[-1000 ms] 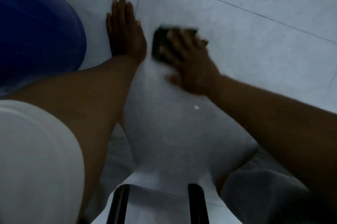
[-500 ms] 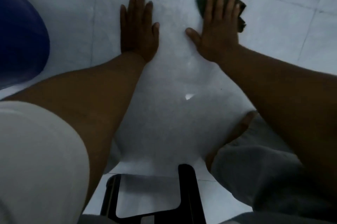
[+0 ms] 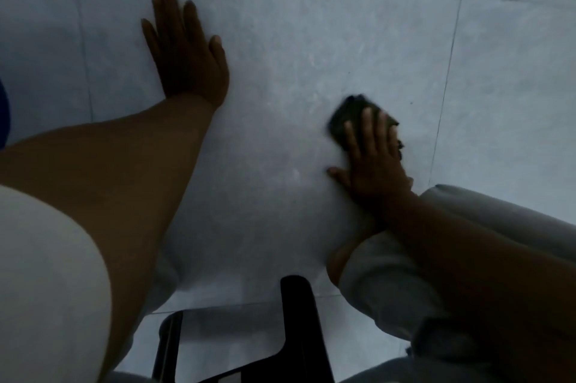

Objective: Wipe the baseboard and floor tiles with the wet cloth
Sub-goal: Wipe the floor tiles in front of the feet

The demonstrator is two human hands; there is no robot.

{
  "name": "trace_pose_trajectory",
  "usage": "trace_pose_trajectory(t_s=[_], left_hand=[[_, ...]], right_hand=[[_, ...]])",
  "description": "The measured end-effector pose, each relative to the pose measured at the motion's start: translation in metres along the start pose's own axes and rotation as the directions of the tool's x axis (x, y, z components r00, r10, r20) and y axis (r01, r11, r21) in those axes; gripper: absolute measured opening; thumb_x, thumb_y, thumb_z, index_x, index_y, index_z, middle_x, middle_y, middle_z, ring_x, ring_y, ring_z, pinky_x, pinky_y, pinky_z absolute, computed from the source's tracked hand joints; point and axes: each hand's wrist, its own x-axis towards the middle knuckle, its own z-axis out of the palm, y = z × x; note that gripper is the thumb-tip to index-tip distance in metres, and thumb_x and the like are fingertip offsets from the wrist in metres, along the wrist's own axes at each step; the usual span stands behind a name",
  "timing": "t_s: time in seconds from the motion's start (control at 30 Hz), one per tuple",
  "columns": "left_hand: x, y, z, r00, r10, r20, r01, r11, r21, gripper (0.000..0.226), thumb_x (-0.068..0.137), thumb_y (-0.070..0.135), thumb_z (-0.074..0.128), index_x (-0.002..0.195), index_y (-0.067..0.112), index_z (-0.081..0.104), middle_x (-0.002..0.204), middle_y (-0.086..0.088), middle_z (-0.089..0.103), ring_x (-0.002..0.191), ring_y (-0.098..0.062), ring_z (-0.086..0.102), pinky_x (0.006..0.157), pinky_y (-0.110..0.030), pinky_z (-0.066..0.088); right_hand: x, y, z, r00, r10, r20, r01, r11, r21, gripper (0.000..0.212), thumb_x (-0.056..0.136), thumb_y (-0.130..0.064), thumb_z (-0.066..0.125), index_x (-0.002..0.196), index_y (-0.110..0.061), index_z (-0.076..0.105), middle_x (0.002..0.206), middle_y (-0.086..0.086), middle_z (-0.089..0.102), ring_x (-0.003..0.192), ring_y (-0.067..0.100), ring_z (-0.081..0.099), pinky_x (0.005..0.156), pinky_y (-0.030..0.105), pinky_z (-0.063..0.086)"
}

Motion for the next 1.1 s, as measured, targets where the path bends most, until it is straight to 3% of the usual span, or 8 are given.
trace_pose_trajectory(t_s=[0.07,0.27,0.47,0.57,0.7,0.87,1.0,1.1], left_hand=[[0.0,0.001,0.0,1.0,-0.003,-0.01,0.004,1.0,0.01,0.065,0.1,0.043,0.021,0.156,0.01,0.02,0.165,-0.017,0.01,0.153,-0.035,0.007,0.124,-0.053,0.005],[-0.001,0.001,0.004,0.999,0.017,-0.044,-0.016,1.0,0.02,0.065,0.1,0.043,0.022,0.156,0.01,0.021,0.165,-0.016,0.011,0.153,-0.034,0.008,0.124,-0.053,0.006],[0.011,0.009,0.003,0.986,0.163,-0.038,-0.164,0.986,-0.02,0.062,0.101,0.036,0.028,0.155,0.007,0.023,0.165,-0.017,0.012,0.153,-0.036,0.009,0.123,-0.057,0.004],[0.025,0.034,0.005,0.94,0.338,-0.043,-0.339,0.939,-0.053,0.065,0.102,0.039,0.029,0.155,0.004,0.021,0.165,-0.017,0.014,0.153,-0.036,0.011,0.123,-0.057,0.007],[0.025,0.052,0.011,0.936,0.349,0.044,-0.349,0.937,-0.026,0.069,0.102,0.045,0.027,0.157,0.005,0.013,0.166,-0.016,0.006,0.153,-0.035,0.004,0.123,-0.056,0.005],[0.022,0.053,0.012,0.935,0.352,0.051,-0.353,0.936,0.011,0.07,0.102,0.047,0.023,0.158,0.007,0.009,0.166,-0.016,0.003,0.154,-0.033,0.002,0.124,-0.055,0.006],[0.022,0.053,0.01,0.934,0.352,0.053,-0.353,0.936,0.006,0.071,0.102,0.047,0.024,0.157,0.006,0.011,0.166,-0.017,0.006,0.154,-0.035,0.004,0.123,-0.056,0.007],[0.022,0.053,0.008,0.935,0.351,0.052,-0.351,0.936,-0.004,0.07,0.102,0.047,0.025,0.157,0.005,0.013,0.166,-0.017,0.006,0.154,-0.034,0.004,0.123,-0.056,0.006]], right_hand=[[0.026,0.027,-0.012,0.978,0.208,0.0,-0.207,0.978,0.038,0.092,0.089,-0.073,0.028,0.155,-0.011,0.014,0.159,0.03,0.005,0.146,0.051,0.004,0.117,0.065,0.008],[0.122,0.041,-0.057,0.846,0.531,-0.058,-0.514,0.839,0.18,0.097,0.086,-0.079,0.014,0.156,-0.013,0.002,0.161,0.025,-0.003,0.147,0.047,-0.003,0.116,0.065,0.006],[0.051,-0.09,-0.029,0.991,0.094,-0.099,-0.067,0.966,0.248,0.084,0.09,-0.071,0.034,0.156,-0.021,0.019,0.164,0.017,0.004,0.149,0.043,-0.003,0.115,0.065,0.008],[-0.008,-0.069,0.0,0.985,0.17,0.002,-0.164,0.948,0.272,0.079,0.093,-0.069,0.03,0.156,-0.029,0.007,0.164,0.009,-0.007,0.15,0.035,-0.011,0.117,0.063,0.008],[0.024,-0.004,-0.005,0.829,0.559,0.009,-0.539,0.795,0.277,0.087,0.091,-0.071,0.027,0.157,-0.018,0.004,0.163,0.019,-0.005,0.149,0.041,-0.005,0.119,0.061,0.006],[0.083,0.028,-0.031,0.702,0.712,0.007,-0.675,0.663,0.324,0.092,0.09,-0.073,0.02,0.156,-0.012,0.0,0.162,0.022,-0.007,0.149,0.041,-0.007,0.117,0.062,0.007],[0.068,-0.066,-0.03,0.915,0.397,-0.073,-0.364,0.89,0.275,0.092,0.087,-0.075,0.025,0.157,-0.017,0.008,0.163,0.018,-0.001,0.15,0.04,-0.006,0.119,0.06,0.0],[0.042,-0.087,-0.018,0.988,0.131,-0.077,-0.109,0.965,0.239,0.086,0.089,-0.073,0.03,0.156,-0.023,0.013,0.164,0.012,0.001,0.151,0.036,-0.006,0.119,0.06,0.004]])
